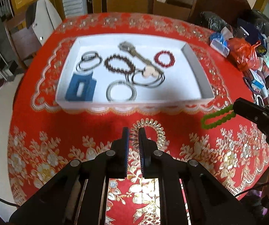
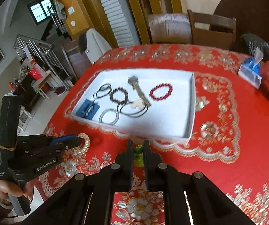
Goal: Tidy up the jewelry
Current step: 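Grasp the gold coil tie with the left tool while the right tool grasps the green bracelet, then carry the coil tie and green bracelet into the tray and open both tools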
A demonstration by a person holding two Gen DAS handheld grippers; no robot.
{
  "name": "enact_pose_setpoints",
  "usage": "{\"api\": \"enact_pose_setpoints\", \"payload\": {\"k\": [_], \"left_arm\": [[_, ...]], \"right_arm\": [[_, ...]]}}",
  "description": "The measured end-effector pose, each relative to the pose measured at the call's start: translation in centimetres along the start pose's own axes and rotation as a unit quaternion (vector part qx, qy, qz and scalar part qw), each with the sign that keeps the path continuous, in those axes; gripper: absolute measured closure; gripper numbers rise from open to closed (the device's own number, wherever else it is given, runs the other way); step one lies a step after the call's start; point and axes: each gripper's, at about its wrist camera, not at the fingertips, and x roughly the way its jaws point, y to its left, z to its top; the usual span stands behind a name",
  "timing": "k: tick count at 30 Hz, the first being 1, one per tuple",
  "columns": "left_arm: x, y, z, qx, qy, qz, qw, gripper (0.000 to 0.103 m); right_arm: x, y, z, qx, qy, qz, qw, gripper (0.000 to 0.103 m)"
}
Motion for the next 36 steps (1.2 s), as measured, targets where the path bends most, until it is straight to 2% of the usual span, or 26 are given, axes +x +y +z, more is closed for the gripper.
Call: {"api": "enact_pose_setpoints", "payload": {"k": [6, 15, 20, 31, 36], "left_arm": [[-1.0, -0.6, 1.7, 0.008, -0.020, 0.010, 0.9997, 0.095], [-0.2, -1.0, 3.7, 0.013, -0.024, 0.019, 0.9995, 0.095], [1.1, -1.0, 4.8, 0.013, -0.016, 0.021, 0.9996, 0.095], [5.4, -1.2, 7.5, -0.014, 0.027, -0.017, 0.9994, 0.095], [7.1, -2.2, 7.7, -0.009, 0.042, -0.030, 0.9986, 0.095]], "right_arm": [[-1.0, -0.5, 1.6, -0.004, -0.016, -0.005, 1.000, 0.094], [0.6, -1.4, 3.6, -0.003, -0.011, -0.005, 1.000, 0.094], [2.5, -1.8, 4.4, 0.000, 0.001, -0.006, 1.000, 0.094], [6.2, -2.4, 5.8, 0.022, 0.032, 0.025, 0.999, 0.094], [9.0, -4.0, 6.0, 0.027, 0.062, 0.000, 0.998, 0.094]]}}
